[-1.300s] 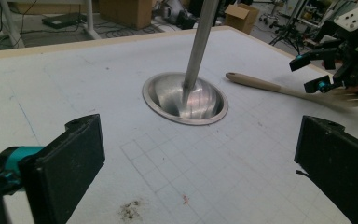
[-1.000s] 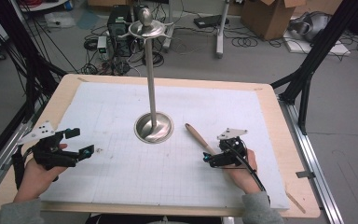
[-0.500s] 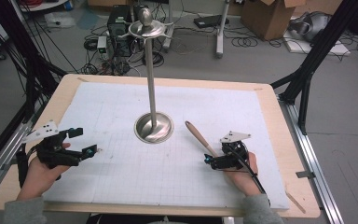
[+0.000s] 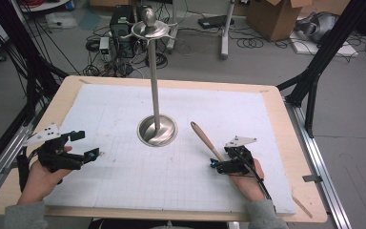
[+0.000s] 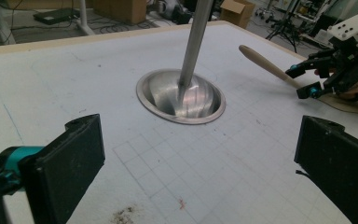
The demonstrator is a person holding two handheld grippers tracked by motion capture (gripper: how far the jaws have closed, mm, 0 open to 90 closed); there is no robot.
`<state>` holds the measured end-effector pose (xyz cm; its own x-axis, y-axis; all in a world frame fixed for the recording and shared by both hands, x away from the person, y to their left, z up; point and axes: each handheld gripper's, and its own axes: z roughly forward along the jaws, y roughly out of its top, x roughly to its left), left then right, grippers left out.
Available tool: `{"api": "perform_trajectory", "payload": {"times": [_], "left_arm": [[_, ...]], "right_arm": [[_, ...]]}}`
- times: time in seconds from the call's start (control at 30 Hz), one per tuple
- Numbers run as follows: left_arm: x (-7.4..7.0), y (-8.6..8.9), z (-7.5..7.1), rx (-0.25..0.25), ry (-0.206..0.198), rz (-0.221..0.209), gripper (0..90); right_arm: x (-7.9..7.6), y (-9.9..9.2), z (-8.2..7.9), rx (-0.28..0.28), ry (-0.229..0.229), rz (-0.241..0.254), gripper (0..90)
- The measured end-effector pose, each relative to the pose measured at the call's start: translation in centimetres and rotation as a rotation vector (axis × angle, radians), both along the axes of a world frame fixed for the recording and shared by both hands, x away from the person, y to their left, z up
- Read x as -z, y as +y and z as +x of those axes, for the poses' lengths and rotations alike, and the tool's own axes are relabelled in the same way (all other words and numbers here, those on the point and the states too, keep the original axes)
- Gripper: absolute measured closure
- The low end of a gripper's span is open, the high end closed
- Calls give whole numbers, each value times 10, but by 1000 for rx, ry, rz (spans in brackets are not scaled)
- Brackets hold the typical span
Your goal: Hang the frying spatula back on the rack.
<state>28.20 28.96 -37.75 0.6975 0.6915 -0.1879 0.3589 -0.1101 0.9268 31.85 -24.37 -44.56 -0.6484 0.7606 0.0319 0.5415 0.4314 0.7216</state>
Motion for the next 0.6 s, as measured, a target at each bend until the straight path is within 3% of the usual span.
{"api": "perform_trajectory", "payload": {"times": [0.23,0.6], "left_arm": [[0,0,0,-2,2,-6,20],[3,1,1,0,7,-3,20]], "right_arm": [[1,1,-2,-11,9,1,309],[1,1,-4,-18,-14,-15,438]]}}
